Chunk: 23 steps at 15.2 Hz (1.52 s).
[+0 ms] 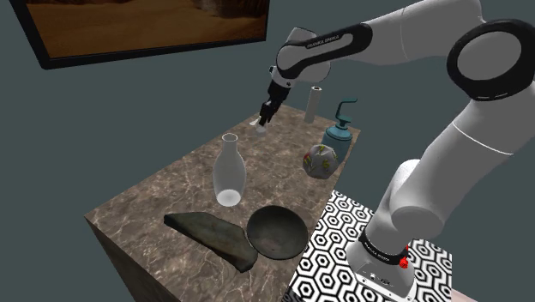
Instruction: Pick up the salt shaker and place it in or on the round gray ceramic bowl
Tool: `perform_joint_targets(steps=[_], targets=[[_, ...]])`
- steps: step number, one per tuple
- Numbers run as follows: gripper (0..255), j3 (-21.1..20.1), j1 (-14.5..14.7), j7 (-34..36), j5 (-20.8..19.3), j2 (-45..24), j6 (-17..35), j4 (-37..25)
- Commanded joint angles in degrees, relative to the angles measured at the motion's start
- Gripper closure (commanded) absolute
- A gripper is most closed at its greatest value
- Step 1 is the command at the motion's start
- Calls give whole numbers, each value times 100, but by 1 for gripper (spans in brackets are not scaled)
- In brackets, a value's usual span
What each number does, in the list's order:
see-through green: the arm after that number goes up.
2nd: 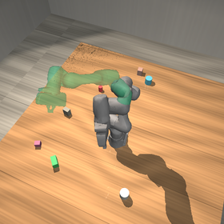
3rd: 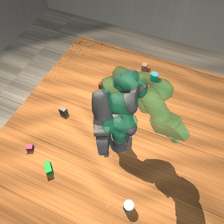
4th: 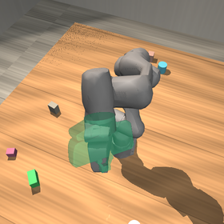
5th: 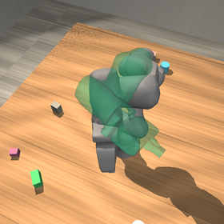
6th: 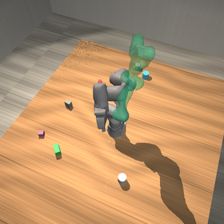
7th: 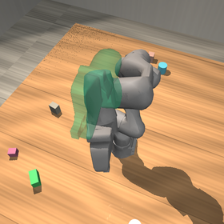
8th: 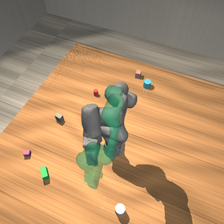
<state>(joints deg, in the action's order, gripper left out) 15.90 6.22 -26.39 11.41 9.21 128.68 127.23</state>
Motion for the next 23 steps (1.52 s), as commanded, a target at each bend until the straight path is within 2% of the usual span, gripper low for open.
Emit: perform_joint_targets(steps=[1, 6, 11, 17, 23], targets=[[255, -136, 37, 254, -141, 409, 91, 445], [255, -569, 98, 901, -356, 1365, 153, 1358], [255, -1069, 191, 1536, -385, 2292, 71, 2126], [255, -1727, 447, 2318, -199, 3362, -192, 2841], [255, -2456, 897, 3178, 172, 4305, -573, 3301]])
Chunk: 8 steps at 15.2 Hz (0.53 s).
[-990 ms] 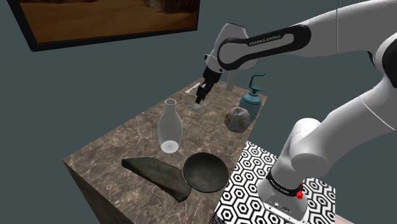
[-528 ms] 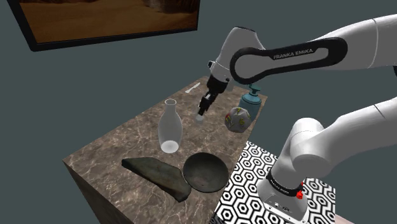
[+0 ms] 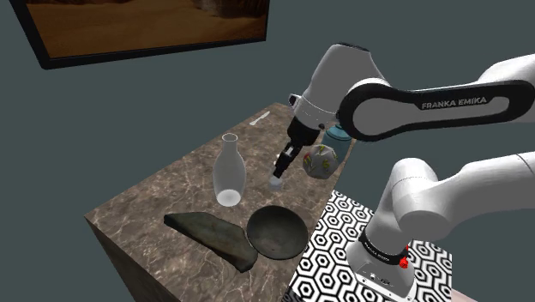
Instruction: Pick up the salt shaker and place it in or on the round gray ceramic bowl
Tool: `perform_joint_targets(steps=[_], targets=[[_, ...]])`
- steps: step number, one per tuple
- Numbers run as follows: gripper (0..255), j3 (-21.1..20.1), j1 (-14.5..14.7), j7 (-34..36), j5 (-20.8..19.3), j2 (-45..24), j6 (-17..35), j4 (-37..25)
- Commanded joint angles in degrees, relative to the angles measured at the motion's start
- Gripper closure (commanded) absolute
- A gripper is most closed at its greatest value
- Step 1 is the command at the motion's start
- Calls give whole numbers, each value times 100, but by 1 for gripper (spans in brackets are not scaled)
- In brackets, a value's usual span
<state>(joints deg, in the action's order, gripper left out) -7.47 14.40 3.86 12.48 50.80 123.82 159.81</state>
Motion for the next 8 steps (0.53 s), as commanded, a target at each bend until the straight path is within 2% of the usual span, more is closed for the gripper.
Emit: perform_joint_targets(steps=[1, 6, 8], targets=[[255, -249, 171, 307, 140, 281, -154, 92], [255, -964, 688, 1136, 574, 832, -486, 214], [255, -1004, 718, 1130, 620, 811, -323, 357]])
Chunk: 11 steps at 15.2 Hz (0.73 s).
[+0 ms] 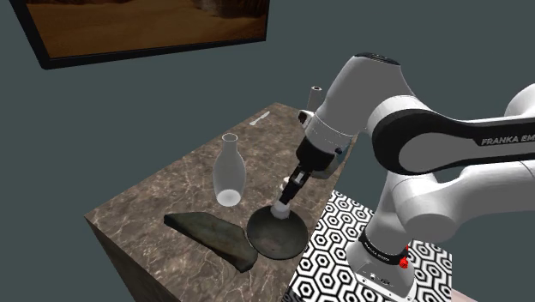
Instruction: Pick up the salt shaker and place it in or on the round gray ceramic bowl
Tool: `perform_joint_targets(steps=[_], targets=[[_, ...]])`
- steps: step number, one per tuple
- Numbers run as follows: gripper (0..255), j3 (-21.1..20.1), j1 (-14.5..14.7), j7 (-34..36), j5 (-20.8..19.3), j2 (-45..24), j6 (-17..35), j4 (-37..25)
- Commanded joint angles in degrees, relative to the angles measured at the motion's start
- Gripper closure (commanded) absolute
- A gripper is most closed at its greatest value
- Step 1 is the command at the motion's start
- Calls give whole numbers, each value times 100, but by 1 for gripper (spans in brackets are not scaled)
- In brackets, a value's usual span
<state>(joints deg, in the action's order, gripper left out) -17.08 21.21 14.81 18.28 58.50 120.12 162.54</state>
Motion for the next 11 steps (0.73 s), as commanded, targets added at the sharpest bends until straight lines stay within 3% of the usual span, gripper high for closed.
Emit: perform_joint_targets(steps=[1, 11], targets=[[255, -63, 53, 31, 65, 27, 129, 154], [255, -287, 216, -13, 347, -261, 1049, 802]])
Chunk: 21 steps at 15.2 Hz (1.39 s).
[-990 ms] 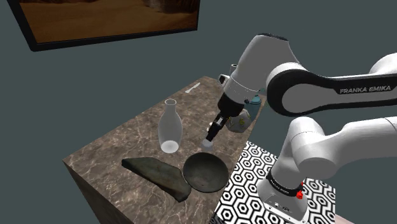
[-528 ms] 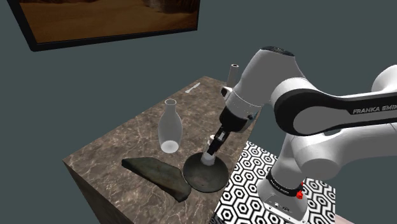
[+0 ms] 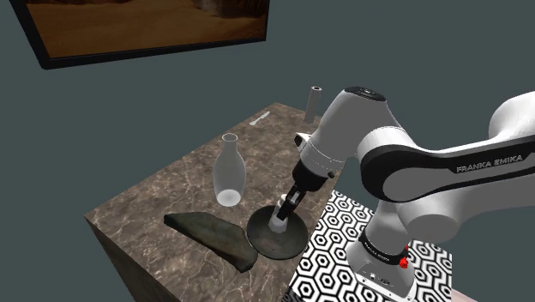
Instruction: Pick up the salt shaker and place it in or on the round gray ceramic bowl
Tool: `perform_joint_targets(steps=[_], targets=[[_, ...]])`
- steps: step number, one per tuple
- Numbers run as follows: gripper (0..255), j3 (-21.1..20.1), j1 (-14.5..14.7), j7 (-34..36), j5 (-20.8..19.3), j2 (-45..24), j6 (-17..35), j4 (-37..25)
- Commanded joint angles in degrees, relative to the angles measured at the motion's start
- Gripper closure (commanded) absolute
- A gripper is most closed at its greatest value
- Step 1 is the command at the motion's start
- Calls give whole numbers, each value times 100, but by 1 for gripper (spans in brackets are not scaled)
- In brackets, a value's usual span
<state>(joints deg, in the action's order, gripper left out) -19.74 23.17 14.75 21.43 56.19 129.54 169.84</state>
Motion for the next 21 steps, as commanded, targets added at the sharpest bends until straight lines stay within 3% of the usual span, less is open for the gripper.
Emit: perform_joint_targets(steps=[1, 3, 10, 11, 16, 19, 21], targets=[[255, -45, 37, -13, 65, -77, 210, 130], [255, -94, 75, -24, 132, -186, 431, 247], [255, -93, 75, -24, 132, -186, 431, 247], [0, -93, 75, -24, 132, -186, 431, 247], [0, -93, 75, -25, 132, -187, 431, 247], [0, 116, 6, 25, -102, 425, -473, -51], [0, 172, -13, 36, -161, 550, -690, -145]])
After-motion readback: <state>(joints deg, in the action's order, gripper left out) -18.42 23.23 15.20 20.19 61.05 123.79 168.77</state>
